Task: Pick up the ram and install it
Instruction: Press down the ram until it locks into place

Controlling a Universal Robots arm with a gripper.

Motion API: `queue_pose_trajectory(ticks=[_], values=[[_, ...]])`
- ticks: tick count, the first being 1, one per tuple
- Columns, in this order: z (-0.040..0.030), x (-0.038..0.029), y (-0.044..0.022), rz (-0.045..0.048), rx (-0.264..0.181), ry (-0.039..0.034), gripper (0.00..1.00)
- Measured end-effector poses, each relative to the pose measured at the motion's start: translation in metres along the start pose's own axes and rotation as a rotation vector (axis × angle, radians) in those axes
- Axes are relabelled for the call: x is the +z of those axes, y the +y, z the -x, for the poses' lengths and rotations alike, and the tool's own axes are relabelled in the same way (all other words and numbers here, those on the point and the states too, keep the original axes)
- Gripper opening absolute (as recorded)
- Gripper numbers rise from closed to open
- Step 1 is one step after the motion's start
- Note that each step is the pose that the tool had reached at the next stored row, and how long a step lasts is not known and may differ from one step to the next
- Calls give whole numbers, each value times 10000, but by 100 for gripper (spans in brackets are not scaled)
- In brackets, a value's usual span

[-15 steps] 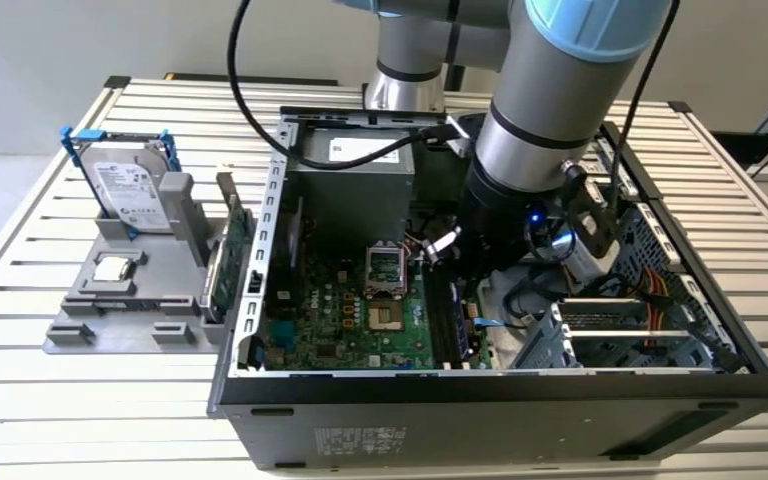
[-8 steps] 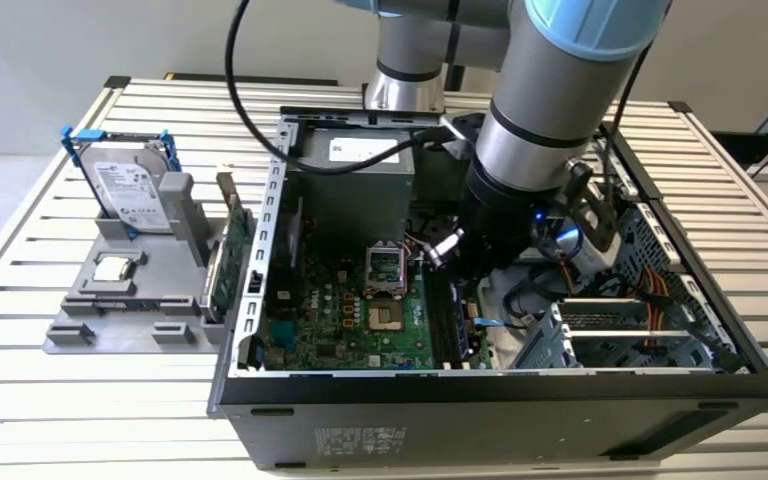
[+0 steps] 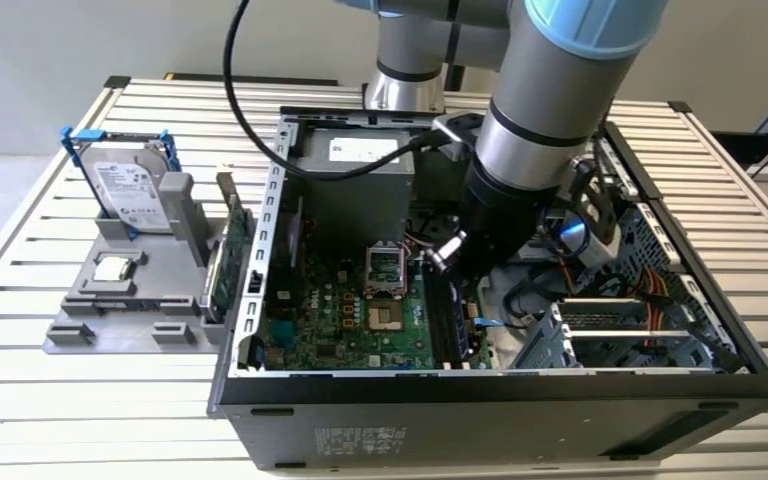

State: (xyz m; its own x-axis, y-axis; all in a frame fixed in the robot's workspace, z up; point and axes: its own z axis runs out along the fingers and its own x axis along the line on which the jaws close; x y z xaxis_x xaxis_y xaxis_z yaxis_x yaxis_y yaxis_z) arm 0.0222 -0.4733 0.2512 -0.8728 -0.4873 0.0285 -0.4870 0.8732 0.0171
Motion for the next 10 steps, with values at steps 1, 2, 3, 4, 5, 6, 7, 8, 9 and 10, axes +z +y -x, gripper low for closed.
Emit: queue_pose_trajectory(ticks=[1, 2, 3, 4, 5, 6, 7, 8, 9, 10], values=[[1, 0, 1, -4, -123, 3, 0], [1, 0, 2, -7, -243, 4, 0], [1, 0, 2, -10, -357, 7, 0], [2, 0, 3, -14, -474, 9, 0], [2, 0, 4, -17, -597, 11, 0], [3, 0, 4, -21, -733, 13, 0], [3, 0, 5, -25, -868, 15, 0], [3, 0, 5, -30, -1002, 18, 0], [3, 0, 6, -33, -1134, 20, 0], [3, 0, 6, -36, -1252, 22, 0]])
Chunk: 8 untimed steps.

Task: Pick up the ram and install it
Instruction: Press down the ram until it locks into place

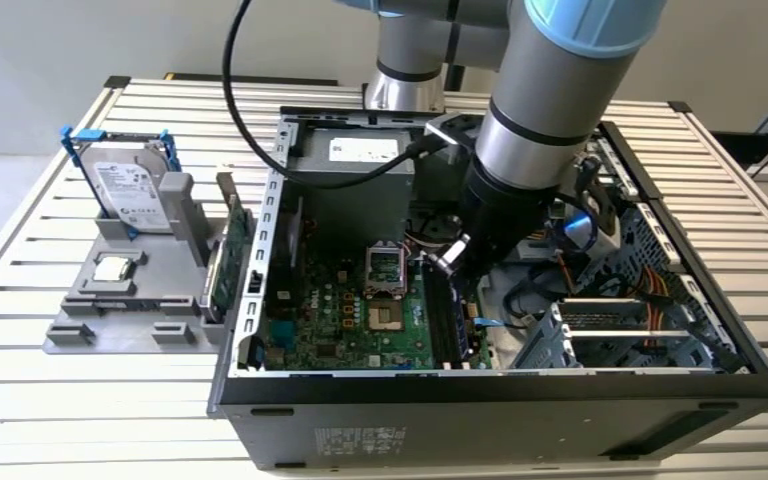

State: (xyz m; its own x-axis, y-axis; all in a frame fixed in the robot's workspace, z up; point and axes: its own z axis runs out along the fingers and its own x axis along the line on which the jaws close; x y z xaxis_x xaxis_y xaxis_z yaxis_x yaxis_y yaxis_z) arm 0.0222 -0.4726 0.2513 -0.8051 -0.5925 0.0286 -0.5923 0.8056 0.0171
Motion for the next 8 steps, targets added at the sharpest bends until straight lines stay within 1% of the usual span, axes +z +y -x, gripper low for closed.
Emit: queue_pose_trajectory(ticks=[7, 8], values=[[5, 0, 7, -25, -859, 15, 0], [6, 0, 9, -39, -1349, 23, 0]])
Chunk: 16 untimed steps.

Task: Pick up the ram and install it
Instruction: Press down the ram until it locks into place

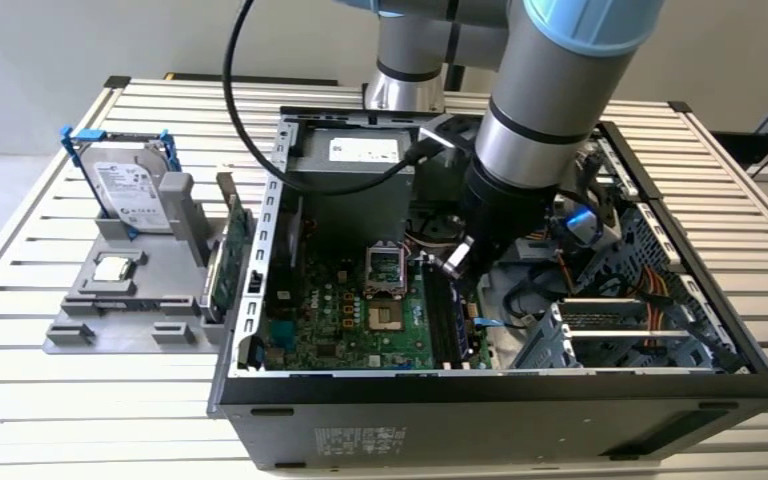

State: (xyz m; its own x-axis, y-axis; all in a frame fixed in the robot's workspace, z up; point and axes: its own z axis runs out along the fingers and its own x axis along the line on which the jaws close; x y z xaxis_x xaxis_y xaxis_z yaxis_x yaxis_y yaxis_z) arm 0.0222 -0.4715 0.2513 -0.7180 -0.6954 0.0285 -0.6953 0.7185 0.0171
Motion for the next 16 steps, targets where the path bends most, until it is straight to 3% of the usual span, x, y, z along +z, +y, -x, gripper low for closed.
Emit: queue_pose_trajectory(ticks=[16], values=[[8, 0, 8, -69, -2412, 41, 0]])
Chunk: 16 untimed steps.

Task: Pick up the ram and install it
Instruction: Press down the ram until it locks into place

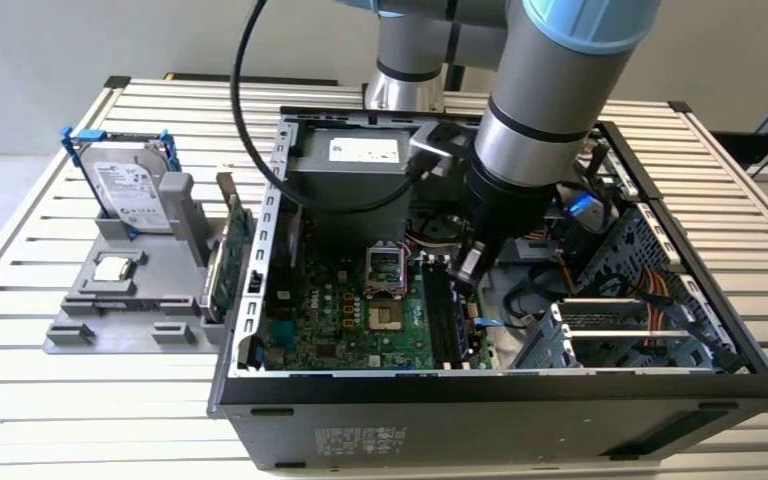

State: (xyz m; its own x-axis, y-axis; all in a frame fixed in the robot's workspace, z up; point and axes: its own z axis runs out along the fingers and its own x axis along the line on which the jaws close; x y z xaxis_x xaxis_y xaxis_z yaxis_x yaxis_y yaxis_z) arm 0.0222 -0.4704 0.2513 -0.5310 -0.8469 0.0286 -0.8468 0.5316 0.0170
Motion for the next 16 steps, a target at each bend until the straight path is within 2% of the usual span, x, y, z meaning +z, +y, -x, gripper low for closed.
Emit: queue_pose_trajectory(ticks=[16], values=[[1, 3, 0, -79, -2787, 47, 0]])
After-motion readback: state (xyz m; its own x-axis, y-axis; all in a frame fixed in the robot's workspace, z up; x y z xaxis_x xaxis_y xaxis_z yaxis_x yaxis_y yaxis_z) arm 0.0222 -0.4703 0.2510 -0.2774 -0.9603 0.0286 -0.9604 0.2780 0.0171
